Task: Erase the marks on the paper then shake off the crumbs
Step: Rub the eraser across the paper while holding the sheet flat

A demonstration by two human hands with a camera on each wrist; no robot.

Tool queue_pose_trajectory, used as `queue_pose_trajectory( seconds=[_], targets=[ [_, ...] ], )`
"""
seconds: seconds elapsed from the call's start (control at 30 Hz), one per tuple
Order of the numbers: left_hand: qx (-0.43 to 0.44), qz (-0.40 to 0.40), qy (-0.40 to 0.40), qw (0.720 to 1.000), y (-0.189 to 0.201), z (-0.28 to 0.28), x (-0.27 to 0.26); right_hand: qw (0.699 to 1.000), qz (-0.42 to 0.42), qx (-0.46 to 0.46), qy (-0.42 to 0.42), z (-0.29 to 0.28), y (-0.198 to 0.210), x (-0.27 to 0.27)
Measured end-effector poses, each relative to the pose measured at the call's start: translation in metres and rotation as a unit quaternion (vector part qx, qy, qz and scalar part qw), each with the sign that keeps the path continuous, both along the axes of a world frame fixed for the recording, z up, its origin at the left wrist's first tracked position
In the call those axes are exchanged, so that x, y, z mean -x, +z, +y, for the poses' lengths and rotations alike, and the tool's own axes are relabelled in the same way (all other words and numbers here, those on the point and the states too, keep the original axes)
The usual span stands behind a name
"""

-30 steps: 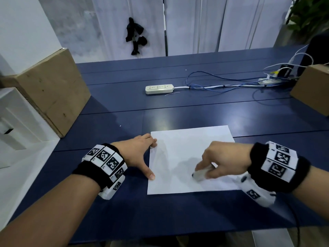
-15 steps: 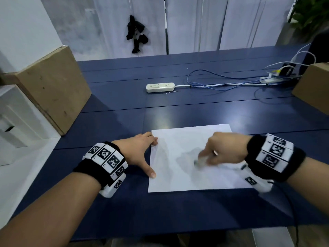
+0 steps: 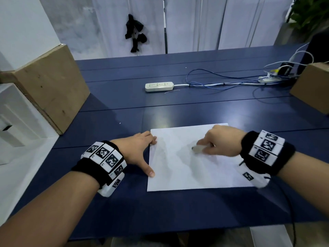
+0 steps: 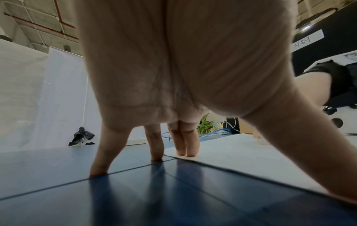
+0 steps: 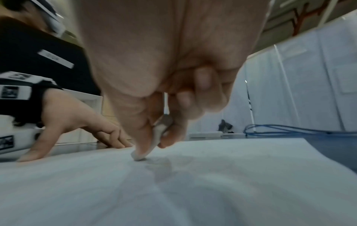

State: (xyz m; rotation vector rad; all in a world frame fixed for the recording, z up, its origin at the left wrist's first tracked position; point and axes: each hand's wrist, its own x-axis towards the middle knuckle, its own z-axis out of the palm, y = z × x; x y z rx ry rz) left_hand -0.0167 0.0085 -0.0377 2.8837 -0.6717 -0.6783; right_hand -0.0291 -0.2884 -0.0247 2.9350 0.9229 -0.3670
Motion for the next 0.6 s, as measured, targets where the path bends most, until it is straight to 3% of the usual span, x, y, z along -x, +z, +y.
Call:
queue_pose_trajectory(
  seconds=[0.1, 0.2, 0.27, 0.43, 0.5, 0.6],
  targets=[
    [0.003, 0.002, 0.003, 1.0, 0.0, 0.0, 0.0, 0.999, -0.038, 0.023, 0.004, -0.005, -0.006, -0.002],
    [0.006, 0.005, 0.005, 1.0, -0.001, 0.001, -0.001, 0.993, 0.077, -0.021, 0.086, -0.005, -0.004, 0.023],
    [0.007, 0.006, 0.005, 1.0, -0.001, 0.001, -0.001, 0.984, 0.149, -0.045, 0.089, -0.002, 0.0, 0.029],
    [0.007, 0.005, 0.006, 1.0, 0.0, 0.0, 0.0, 1.0, 0.006, -0.008, -0.001, -0.002, -0.002, -0.003],
    [0.006, 0.002, 0.005, 1.0, 0.0, 0.0, 0.0, 1.0, -0.002, 0.005, 0.002, -0.004, -0.003, 0.0],
    [0.008, 0.002, 0.006, 1.0, -0.001, 0.001, -0.001, 0.988, 0.134, -0.032, 0.063, -0.004, 0.002, 0.024]
  ],
)
